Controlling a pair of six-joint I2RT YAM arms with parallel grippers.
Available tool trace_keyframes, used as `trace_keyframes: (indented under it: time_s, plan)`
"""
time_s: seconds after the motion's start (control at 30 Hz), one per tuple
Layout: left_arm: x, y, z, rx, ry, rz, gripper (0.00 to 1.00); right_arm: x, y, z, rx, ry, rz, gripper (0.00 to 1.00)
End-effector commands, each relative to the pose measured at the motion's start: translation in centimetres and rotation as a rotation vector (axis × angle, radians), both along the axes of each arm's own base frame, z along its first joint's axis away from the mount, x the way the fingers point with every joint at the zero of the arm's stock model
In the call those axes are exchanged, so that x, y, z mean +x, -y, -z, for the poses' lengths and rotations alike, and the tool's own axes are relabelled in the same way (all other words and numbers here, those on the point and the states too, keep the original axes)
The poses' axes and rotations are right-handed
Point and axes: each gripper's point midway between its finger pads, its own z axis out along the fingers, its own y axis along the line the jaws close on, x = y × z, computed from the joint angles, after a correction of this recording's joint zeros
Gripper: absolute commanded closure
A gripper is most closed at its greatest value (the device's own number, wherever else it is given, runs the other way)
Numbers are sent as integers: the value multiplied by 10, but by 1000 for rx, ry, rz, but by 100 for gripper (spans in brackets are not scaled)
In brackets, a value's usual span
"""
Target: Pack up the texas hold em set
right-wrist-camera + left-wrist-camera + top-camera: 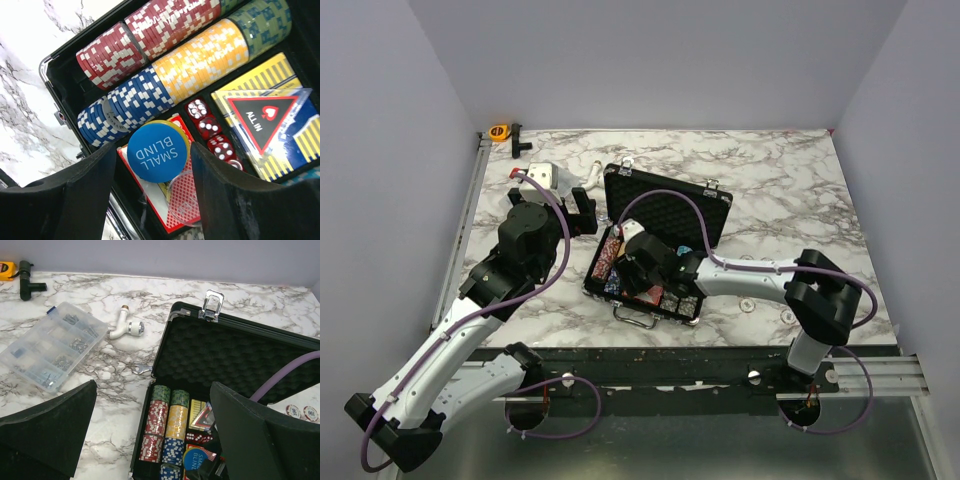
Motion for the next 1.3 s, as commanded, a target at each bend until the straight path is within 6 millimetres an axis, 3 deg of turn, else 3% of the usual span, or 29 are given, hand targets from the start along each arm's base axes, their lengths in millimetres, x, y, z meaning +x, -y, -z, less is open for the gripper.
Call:
trace_keyframes:
  time_s: [0.0,0.17,0.33,0.47,0.6,0.93,1.13,1.27]
  plan:
    - [-1,2,-8,-15,15,18,6,5,11,-19,7,65,46,34]
    - [-2,2,-10,-17,17,20,6,9,19,-34,30,102,87,31]
    - [-3,0,-11,-18,22,17,6,17,42,-81,202,230,213,39]
    - [-3,0,-11,-21,24,18,5,25,85,-104,278,329,400,40]
    - [-4,0,-13,-25,27,18,6,23,129,-113,349,381,564,40]
    - [-5,2,-12,-30,24,29,6,9,252,-72,506,343,1069,39]
    - [-5,4,-13,-39,22,41,6,10,290,-35,507,162,1203,36]
    - [-6,5,-13,-42,22,46,5,18,300,-17,404,54,1260,36]
